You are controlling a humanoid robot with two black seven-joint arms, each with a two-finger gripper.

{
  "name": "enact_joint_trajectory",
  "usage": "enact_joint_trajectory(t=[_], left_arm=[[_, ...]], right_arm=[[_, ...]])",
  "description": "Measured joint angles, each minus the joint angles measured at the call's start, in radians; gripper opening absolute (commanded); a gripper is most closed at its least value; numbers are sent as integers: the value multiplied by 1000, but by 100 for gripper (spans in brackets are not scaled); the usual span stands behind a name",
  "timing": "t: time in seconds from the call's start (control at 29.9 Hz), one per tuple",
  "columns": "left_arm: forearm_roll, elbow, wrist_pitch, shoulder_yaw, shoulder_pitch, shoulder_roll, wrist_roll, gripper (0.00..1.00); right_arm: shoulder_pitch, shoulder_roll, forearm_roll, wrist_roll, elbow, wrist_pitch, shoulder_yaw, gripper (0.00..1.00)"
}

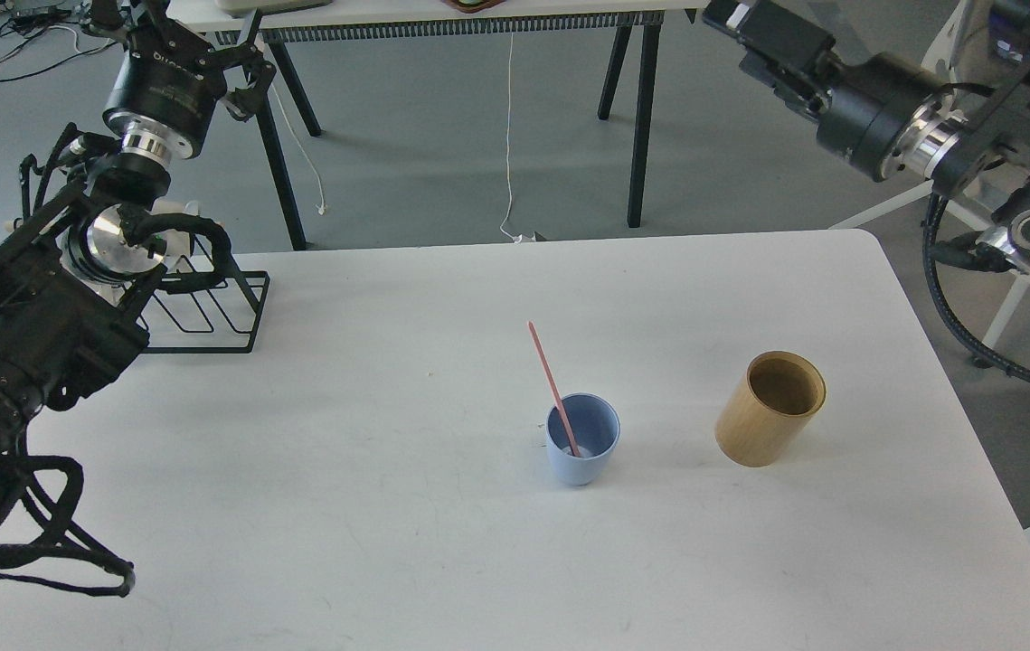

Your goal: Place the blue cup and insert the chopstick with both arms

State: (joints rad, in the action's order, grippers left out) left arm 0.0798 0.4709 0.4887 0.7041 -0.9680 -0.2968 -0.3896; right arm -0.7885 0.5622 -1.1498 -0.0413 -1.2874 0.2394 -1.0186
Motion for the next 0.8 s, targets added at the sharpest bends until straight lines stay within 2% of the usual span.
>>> enact_joint_trajectory(t=[0.2,0.4,0.53,0.8], left_arm=[[0,-8,0,-2,0,12,1,100],[0,-52,0,-1,-5,17,7,100],[10,-55,0,0,-6,19,6,100],[54,-55,0,0,-3,27,3,100]], right_arm=[[0,-69,316,-11,179,-30,-88,99],[-1,-140,646,-72,391,-53,-168,99],[-5,-190,820,-110,511,-24,-191,99],[-22,-238,1010,-118,590,48,-193,99]])
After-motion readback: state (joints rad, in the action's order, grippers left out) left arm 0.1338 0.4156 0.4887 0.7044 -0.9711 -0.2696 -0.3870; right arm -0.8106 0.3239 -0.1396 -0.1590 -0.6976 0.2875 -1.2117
